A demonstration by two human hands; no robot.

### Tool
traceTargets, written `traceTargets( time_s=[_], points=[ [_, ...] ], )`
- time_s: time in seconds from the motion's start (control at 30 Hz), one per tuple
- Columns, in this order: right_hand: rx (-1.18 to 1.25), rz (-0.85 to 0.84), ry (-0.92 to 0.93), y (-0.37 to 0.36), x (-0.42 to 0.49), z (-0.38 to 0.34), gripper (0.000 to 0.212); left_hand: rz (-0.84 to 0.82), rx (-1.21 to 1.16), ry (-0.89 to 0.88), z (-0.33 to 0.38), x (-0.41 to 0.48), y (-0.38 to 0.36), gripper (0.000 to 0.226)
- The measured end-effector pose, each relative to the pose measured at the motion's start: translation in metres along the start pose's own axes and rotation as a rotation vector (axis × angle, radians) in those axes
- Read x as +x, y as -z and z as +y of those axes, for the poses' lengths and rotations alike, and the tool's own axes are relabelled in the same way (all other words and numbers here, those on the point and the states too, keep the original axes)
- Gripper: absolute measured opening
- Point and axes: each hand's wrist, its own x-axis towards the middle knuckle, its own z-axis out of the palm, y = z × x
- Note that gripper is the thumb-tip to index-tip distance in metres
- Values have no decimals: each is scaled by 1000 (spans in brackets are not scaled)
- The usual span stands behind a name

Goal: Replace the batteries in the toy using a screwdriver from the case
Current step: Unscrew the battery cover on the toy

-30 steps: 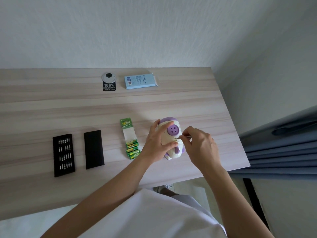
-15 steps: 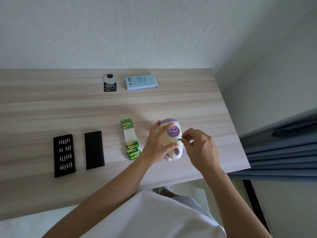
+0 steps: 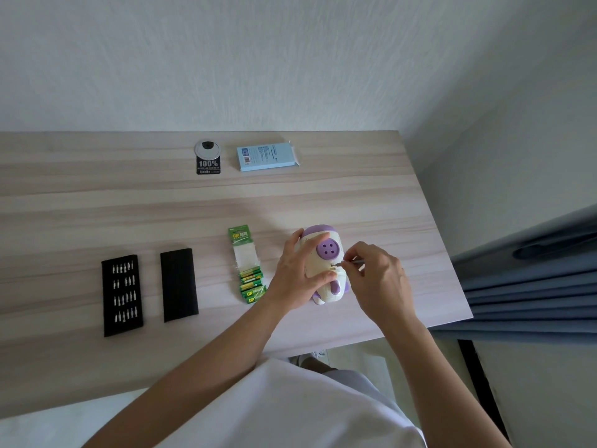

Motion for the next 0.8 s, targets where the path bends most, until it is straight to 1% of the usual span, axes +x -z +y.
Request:
traceTargets(
  time_s=[0.1, 0.17, 0.27, 0.33, 0.47, 0.53, 0.63, 0.73, 0.8],
  points=[
    [22, 5, 45, 0, -1, 0, 6, 5, 2, -4, -2, 1, -1, 71],
    [-8, 13, 16, 0, -1, -1, 4, 9, 3, -2, -3, 1, -2, 71],
    [-106, 10, -44, 1, 0, -1, 18, 7, -18, -3, -3, 1, -2, 71],
    [-121, -4, -58, 1, 1, -1, 22, 12, -23, -14, -3, 1, -2, 71],
    [-58, -16, 3, 1, 2, -2, 7, 55, -48, -39, -4, 1, -5, 69],
    [-43, -18, 23, 2, 3, -3, 4, 80, -58, -50, -5, 1, -7, 69],
    [-69, -1, 8, 3, 3, -3, 5, 84, -72, -48, -3, 3, -8, 70],
    [-141, 8, -37, 5, 6, -1, 18, 70, -66, -38, -2, 6, -11, 70],
    [-125, 4, -29, 5, 7, 1, 17, 61, -70, -37, -2, 8, -12, 68]
  ],
)
